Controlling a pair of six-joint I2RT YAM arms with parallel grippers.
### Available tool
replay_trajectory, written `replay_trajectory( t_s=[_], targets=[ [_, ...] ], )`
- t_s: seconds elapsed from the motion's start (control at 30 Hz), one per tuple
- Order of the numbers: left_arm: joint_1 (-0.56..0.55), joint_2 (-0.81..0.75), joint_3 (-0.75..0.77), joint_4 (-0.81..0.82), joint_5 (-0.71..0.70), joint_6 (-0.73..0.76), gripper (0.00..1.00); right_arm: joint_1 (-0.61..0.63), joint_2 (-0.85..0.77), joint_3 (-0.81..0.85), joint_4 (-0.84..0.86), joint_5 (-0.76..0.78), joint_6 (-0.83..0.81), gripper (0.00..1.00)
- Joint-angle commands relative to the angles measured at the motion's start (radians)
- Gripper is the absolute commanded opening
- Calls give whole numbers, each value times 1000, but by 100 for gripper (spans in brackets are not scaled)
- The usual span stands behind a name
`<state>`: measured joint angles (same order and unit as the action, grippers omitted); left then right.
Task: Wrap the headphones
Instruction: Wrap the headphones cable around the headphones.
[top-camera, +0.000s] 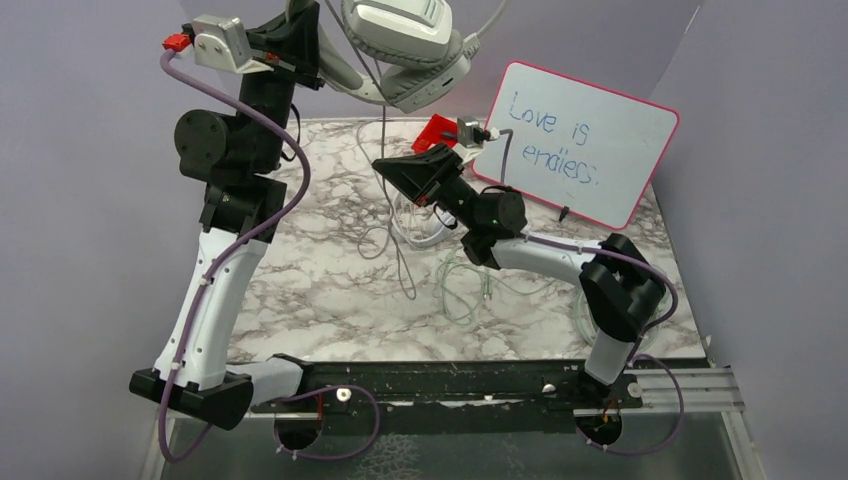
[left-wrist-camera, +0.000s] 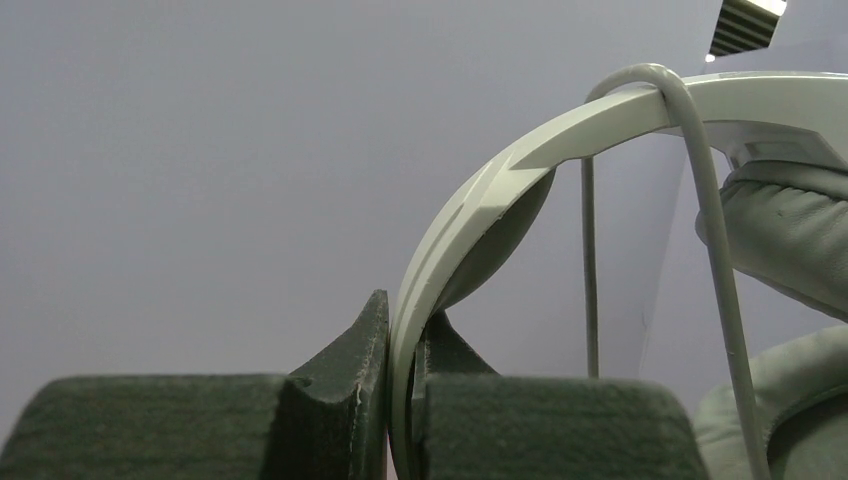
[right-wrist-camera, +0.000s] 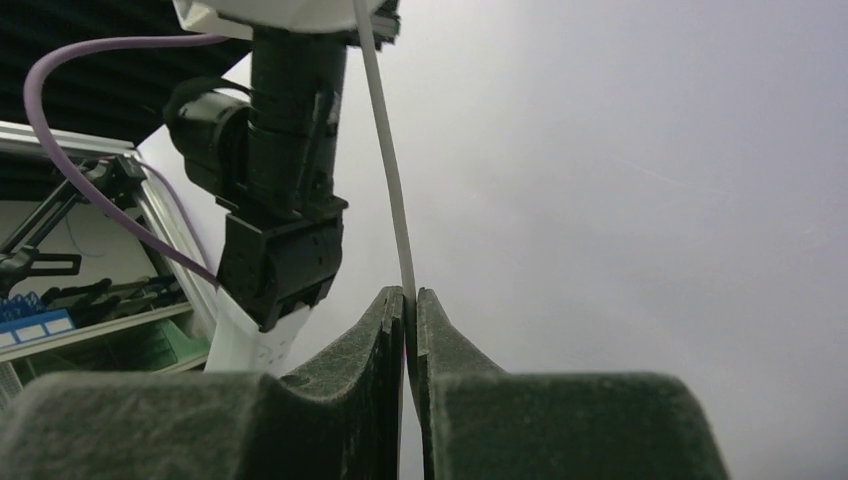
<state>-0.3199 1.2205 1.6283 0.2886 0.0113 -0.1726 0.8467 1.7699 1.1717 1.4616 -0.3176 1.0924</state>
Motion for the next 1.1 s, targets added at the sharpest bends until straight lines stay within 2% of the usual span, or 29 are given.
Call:
replay_trajectory(
  t_s=[0.0, 0.77, 1.07],
  targets=[
    [11, -4, 89, 175, -74, -24, 0, 40, 46, 22, 42, -68, -3, 14],
    [10, 40, 165, 172, -111, 28, 0, 103, 18, -93, 83, -142, -63, 17],
    [8, 45, 160, 169, -152, 70, 0, 149, -101, -269, 36, -170, -123, 15]
  ],
)
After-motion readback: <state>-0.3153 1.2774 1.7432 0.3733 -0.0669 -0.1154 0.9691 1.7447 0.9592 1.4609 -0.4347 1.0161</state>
